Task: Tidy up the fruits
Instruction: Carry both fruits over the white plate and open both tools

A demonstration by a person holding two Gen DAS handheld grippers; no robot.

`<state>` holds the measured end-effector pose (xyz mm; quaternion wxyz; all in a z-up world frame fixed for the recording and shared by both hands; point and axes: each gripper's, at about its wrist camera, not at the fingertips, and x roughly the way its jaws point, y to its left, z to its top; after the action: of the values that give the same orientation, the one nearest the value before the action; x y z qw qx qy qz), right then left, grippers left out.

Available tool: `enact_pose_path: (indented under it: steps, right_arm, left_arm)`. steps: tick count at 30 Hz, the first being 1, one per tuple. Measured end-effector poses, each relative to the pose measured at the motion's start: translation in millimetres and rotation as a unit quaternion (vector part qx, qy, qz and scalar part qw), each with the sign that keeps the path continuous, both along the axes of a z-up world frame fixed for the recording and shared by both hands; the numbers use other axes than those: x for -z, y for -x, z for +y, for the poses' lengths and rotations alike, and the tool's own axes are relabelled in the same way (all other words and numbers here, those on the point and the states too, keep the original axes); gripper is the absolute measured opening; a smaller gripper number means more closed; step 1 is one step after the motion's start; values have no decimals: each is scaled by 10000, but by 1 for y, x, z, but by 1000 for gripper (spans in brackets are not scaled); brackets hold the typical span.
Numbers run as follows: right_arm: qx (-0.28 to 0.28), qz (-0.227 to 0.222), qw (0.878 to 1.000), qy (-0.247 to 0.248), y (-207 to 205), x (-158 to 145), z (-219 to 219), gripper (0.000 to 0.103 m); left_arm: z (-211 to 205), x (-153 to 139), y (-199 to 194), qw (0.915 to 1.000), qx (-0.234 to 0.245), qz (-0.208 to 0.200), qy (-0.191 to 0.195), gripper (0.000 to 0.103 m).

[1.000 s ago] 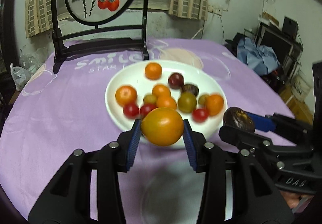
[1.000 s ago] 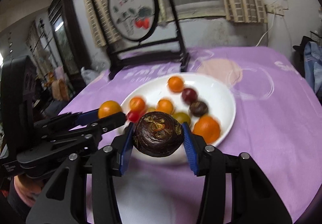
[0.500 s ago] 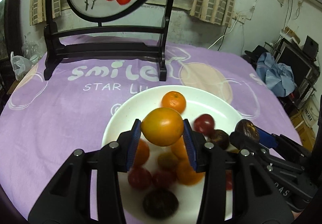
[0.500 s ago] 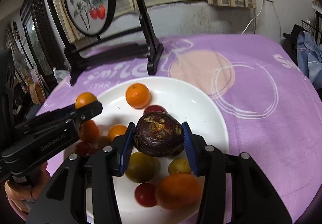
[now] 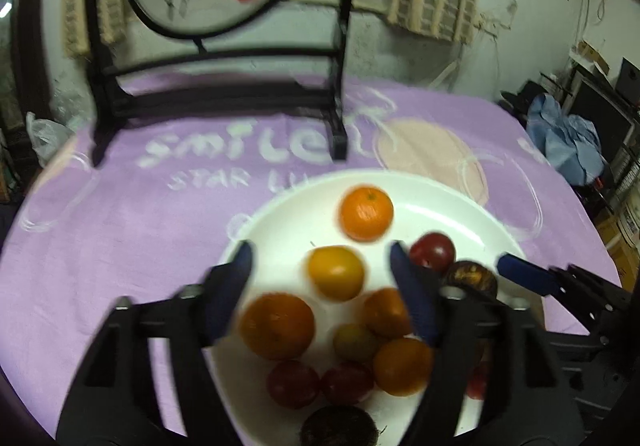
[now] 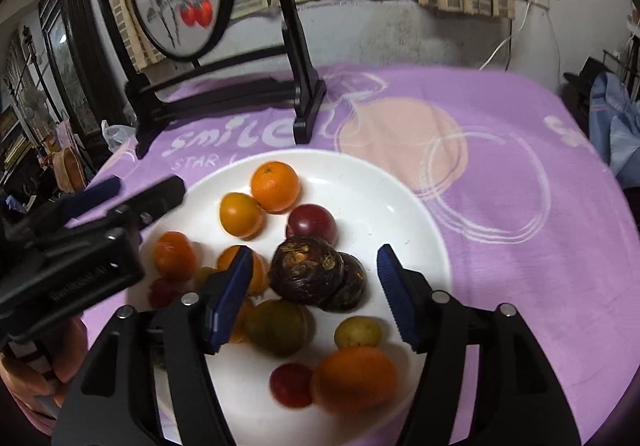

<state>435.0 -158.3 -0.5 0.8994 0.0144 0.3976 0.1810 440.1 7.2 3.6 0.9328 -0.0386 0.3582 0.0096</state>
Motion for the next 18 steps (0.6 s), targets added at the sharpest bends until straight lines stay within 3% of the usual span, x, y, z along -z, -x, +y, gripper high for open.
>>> enact_pose_path:
  steps: [2, 5, 7, 9, 10, 11, 14, 18]
  right_arm:
    - [-80, -129, 9999, -23, 16, -12, -3, 65]
    - [-193, -203, 9996, -81, 45, -21, -8, 65]
    - [-248, -229, 9994, -48, 61, -24, -11, 65]
    - [-314, -269, 9991, 9, 77, -27, -12, 75]
    - [-363, -312, 9988, 28, 89, -28, -13, 97]
    - [-393, -376, 9985, 23, 99, -29, -14, 102]
    - [-540, -654, 9964, 9, 135, -26, -21, 102]
    - [-666, -519, 9962, 234, 168, -1, -26, 102]
  left_arm:
    - [-1, -19, 12, 9992, -156, -259, -248, 93]
    - [-5, -44, 32, 9974, -201, -472, -505, 100]
    - [-8, -60, 48, 9965, -166, -551, -604, 101]
    - [-11, -70, 69, 9961, -10, -586, -657, 101]
    - [-13, -72, 81, 9960, 53, -607, -655, 101]
    - [-13, -72, 91, 9960, 89, -621, -644, 101]
    - [-16, -69, 122, 9960, 145, -522, -705, 101]
    - [-16, -52, 168, 9952, 187, -619, -731, 101]
